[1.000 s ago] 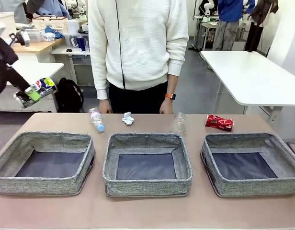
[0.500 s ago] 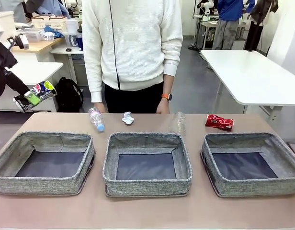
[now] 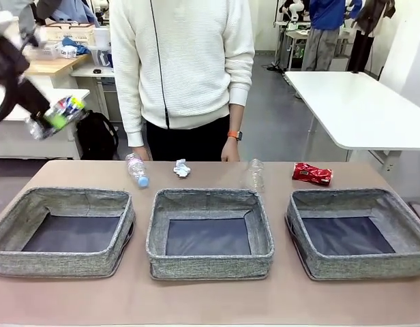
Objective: Sort the waste into the appropriate baskets.
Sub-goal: Pick up the waste item pointed out by the person.
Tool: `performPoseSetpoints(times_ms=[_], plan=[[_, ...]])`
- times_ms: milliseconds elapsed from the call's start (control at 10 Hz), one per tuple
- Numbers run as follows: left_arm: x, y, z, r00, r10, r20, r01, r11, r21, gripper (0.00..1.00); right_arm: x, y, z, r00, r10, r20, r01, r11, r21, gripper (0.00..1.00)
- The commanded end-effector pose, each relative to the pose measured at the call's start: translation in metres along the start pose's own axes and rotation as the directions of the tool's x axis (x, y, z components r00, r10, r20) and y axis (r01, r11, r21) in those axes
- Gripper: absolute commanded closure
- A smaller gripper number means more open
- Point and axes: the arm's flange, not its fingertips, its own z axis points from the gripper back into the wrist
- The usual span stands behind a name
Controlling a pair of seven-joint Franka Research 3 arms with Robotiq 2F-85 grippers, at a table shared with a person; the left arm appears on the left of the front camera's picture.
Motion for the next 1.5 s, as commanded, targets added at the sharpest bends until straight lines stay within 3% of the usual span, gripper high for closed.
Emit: performPoseSetpoints(times_ms=[0, 200, 300, 500, 700, 800, 900, 1100, 1400], plan=[[0.042, -0.09, 0.013, 0.999, 0.003, -0.034, 0.001, 0.993, 0.12, 0.66, 0.004, 0.0, 0.001, 0.999, 0.023, 0.022, -0.024, 1.0, 0.018, 0.0], [0.077, -0.157, 0.014, 0.993, 0.096, -0.064, -0.083, 0.981, 0.176, 0.66, 0.004, 0.0, 0.001, 0.999, 0.023, 0.022, -0.024, 1.0, 0.018, 0.0], [0.102, -0.186, 0.01, 0.981, 0.193, -0.007, -0.187, 0.956, 0.228, 0.66, 0.004, 0.0, 0.001, 0.999, 0.023, 0.022, -0.024, 1.0, 0.018, 0.0], [0.149, -0.253, -0.01, 0.955, 0.289, 0.069, -0.297, 0.931, 0.213, 0.66, 0.004, 0.0, 0.001, 0.999, 0.023, 0.022, -0.024, 1.0, 0.018, 0.0], [0.199, -0.3, -0.022, 0.931, 0.365, 0.009, -0.352, 0.891, 0.287, 0.66, 0.004, 0.0, 0.001, 0.999, 0.023, 0.022, -0.024, 1.0, 0.018, 0.0], [0.217, -0.307, -0.027, 0.916, 0.401, -0.011, -0.382, 0.879, 0.285, 0.66, 0.004, 0.0, 0.001, 0.999, 0.023, 0.022, -0.024, 1.0, 0.018, 0.0], [0.229, -0.314, -0.037, 0.901, 0.417, -0.12, -0.389, 0.899, 0.201, 0.66, 0.004, 0.0, 0.001, 0.999, 0.023, 0.022, -0.024, 1.0, 0.018, 0.0], [0.245, -0.312, -0.065, 0.851, 0.5, -0.161, -0.464, 0.859, 0.216, 0.66, 0.004, 0.0, 0.001, 0.999, 0.023, 0.022, -0.024, 1.0, 0.018, 0.0], [0.226, -0.306, -0.071, 0.879, 0.458, -0.134, -0.425, 0.879, 0.214, 0.66, 0.004, 0.0, 0.001, 0.999, 0.023, 0.022, -0.024, 1.0, 0.018, 0.0]])
